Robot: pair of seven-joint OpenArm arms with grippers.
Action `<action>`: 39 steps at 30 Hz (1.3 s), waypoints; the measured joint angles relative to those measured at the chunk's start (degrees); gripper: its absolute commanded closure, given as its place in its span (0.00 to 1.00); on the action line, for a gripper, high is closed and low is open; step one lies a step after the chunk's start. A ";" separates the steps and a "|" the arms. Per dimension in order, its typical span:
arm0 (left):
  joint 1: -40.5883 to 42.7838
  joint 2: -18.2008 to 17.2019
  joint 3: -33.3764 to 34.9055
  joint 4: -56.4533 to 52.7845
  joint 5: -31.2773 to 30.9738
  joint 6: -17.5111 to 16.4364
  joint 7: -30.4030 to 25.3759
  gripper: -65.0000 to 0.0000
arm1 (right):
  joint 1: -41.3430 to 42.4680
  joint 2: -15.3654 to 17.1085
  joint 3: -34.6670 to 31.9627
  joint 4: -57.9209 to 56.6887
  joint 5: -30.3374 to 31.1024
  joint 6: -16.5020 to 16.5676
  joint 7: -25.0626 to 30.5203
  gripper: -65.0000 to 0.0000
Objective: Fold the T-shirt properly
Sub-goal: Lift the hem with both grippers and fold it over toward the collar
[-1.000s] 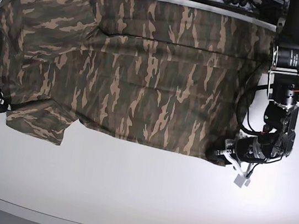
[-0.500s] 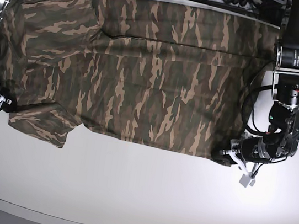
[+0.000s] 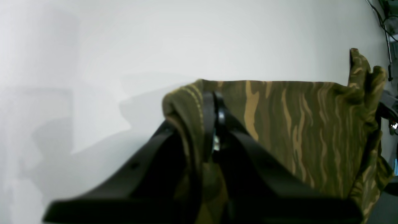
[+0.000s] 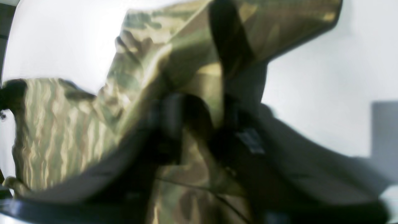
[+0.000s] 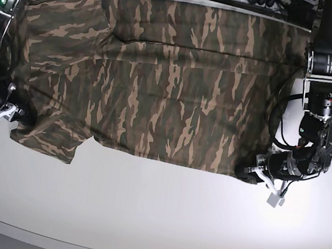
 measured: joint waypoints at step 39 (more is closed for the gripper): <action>-0.35 -4.85 0.46 14.60 -34.93 -13.77 26.93 1.00 | -15.37 8.04 5.55 38.07 11.15 -0.28 -11.72 1.00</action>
